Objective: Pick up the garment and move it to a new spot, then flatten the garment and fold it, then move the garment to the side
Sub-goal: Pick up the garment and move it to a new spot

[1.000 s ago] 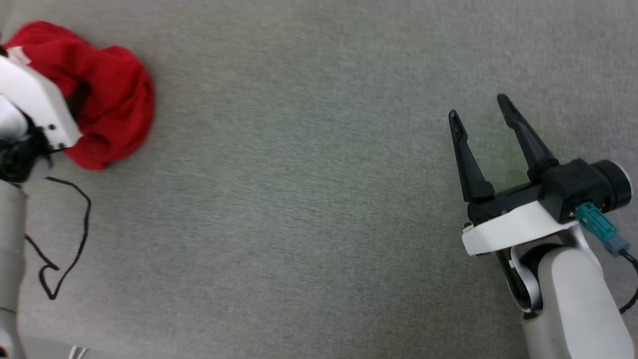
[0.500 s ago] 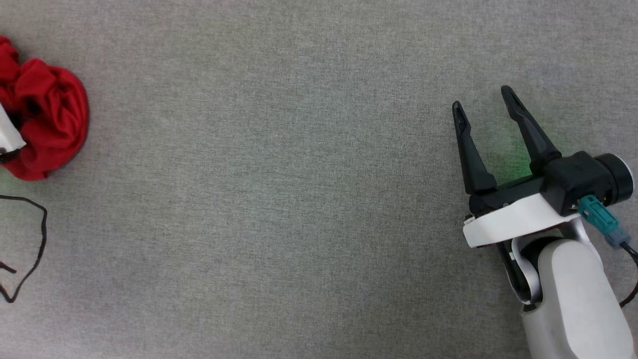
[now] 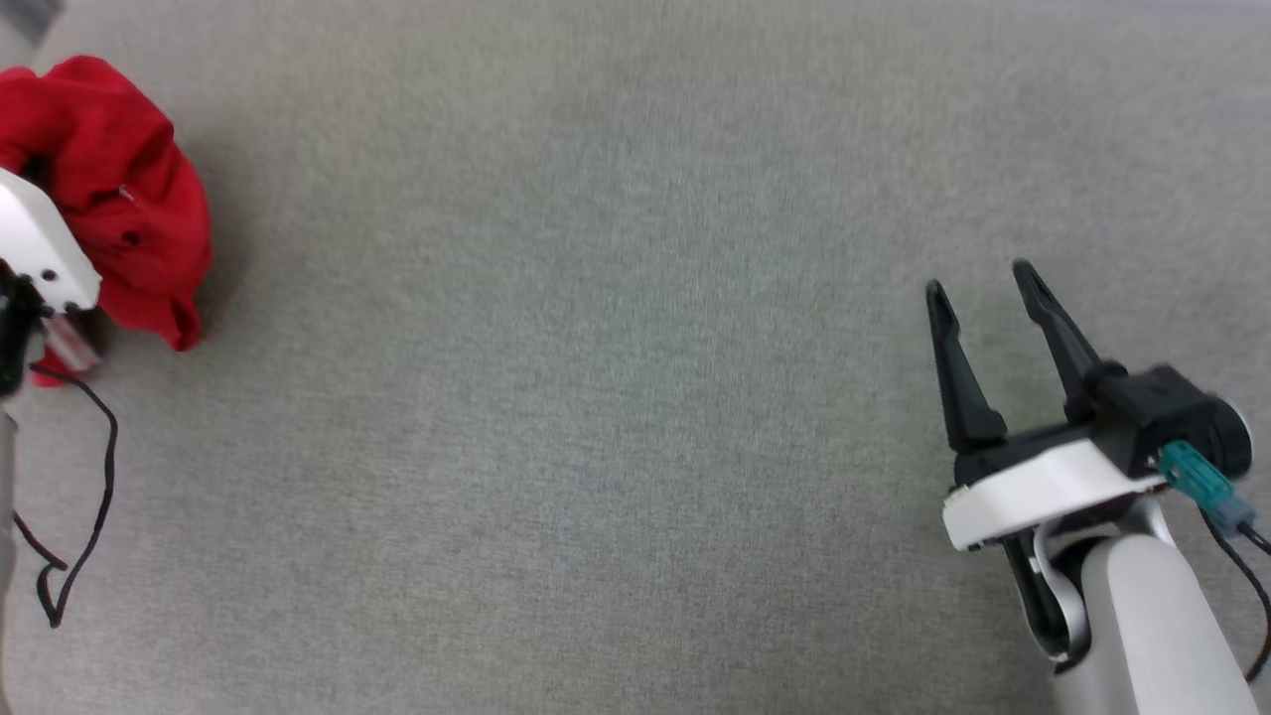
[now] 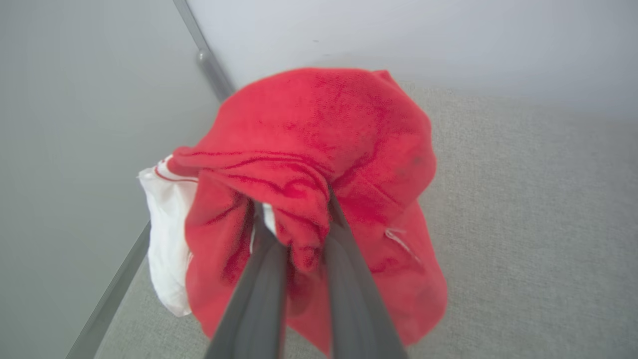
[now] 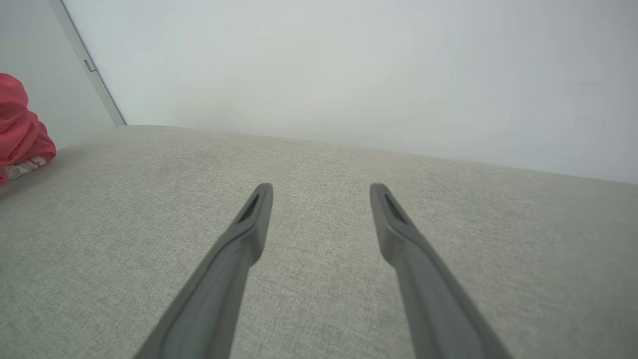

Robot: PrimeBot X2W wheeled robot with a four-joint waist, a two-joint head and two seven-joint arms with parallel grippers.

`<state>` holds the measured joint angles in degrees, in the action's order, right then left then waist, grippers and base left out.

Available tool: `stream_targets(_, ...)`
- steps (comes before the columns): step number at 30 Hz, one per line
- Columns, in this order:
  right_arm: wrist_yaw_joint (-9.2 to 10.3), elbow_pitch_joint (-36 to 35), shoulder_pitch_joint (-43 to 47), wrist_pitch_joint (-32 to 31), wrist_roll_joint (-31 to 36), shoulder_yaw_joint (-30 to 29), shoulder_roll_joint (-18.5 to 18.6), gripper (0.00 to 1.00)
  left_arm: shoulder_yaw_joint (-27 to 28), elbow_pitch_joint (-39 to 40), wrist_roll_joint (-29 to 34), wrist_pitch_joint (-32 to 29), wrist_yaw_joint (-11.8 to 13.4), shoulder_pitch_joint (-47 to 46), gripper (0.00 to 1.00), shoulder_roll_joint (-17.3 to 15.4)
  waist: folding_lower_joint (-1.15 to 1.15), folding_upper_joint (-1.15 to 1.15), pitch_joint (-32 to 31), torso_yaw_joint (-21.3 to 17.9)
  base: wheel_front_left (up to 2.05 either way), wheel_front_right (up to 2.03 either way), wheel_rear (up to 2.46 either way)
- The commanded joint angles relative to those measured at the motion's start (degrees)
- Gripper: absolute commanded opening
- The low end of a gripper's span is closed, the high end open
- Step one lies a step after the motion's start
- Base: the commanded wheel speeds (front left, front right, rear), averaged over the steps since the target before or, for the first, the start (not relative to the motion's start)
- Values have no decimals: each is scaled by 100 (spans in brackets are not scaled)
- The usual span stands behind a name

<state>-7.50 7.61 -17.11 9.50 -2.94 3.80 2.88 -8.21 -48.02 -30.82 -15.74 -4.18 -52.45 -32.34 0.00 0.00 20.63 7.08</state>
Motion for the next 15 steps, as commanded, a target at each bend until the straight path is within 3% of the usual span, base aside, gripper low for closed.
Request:
stream_targets(1,2,11,104,12,-18,-36,0,100,8,50,38,141,39,93,0,21,0,0,-452,-22,0,0,0)
stream_targets(7,2,52,575,-63,-78,-333,-1,100,-100,448,226,1173,185,445,0,306,0,0,-1169,-127,0,0,0)
stream_targets(15,2,-85,1072,-252,-131,-616,-2,100,-279,1532,220,1921,366,1135,0,940,0,0,-1768,-450,0,0,0)
